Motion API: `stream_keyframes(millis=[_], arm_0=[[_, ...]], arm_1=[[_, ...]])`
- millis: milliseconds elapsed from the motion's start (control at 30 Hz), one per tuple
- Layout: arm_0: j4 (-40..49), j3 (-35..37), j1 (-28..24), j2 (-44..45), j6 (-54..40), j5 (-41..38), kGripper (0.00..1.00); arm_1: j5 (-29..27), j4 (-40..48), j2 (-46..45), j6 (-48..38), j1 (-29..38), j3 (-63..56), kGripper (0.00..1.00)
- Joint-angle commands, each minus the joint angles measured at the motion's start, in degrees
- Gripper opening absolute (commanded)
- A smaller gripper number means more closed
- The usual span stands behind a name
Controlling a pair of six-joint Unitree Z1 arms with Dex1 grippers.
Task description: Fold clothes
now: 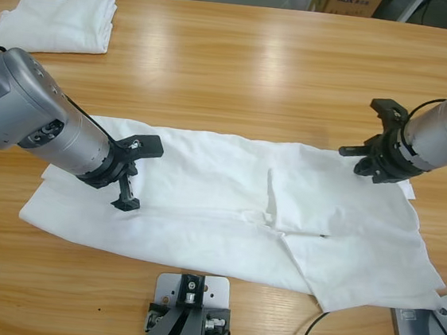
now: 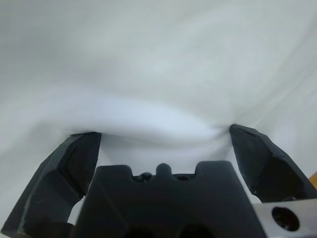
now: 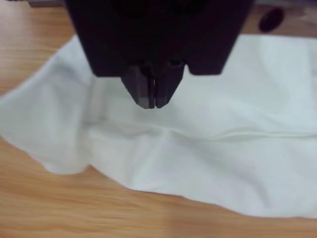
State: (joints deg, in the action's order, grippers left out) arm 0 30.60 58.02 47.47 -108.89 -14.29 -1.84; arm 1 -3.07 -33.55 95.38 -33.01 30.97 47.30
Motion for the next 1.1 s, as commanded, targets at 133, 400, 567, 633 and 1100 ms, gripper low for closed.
stream_keyframes(millis=[133,400,567,633,1100], arm_0=[[0.77,-3.09,0.08,-2.74,1.86,2.1,1.0],[0.77,-3.18,-0.45,-2.1,1.98,2.1,1.0],[0.77,-3.27,-0.54,-1.98,1.98,2.1,1.0],[0.77,-3.27,-0.54,-1.93,1.98,2.1,1.0],[0.77,-3.81,-0.63,-0.73,2.6,2.05,1.0]], arm_1=[[-2.65,1.52,3.44,2.59,-10.49,-2.21,0.0],[-3.37,4.67,11.05,5.71,-21.6,-1.28,0.0],[-3.79,5.42,8.03,7.17,-25.38,-1.05,0.0],[-3.79,5.65,7.1,8.21,-28.17,-0.54,0.0],[-3.65,-8.15,-13.22,11.53,-28.12,7.34,0.0]])
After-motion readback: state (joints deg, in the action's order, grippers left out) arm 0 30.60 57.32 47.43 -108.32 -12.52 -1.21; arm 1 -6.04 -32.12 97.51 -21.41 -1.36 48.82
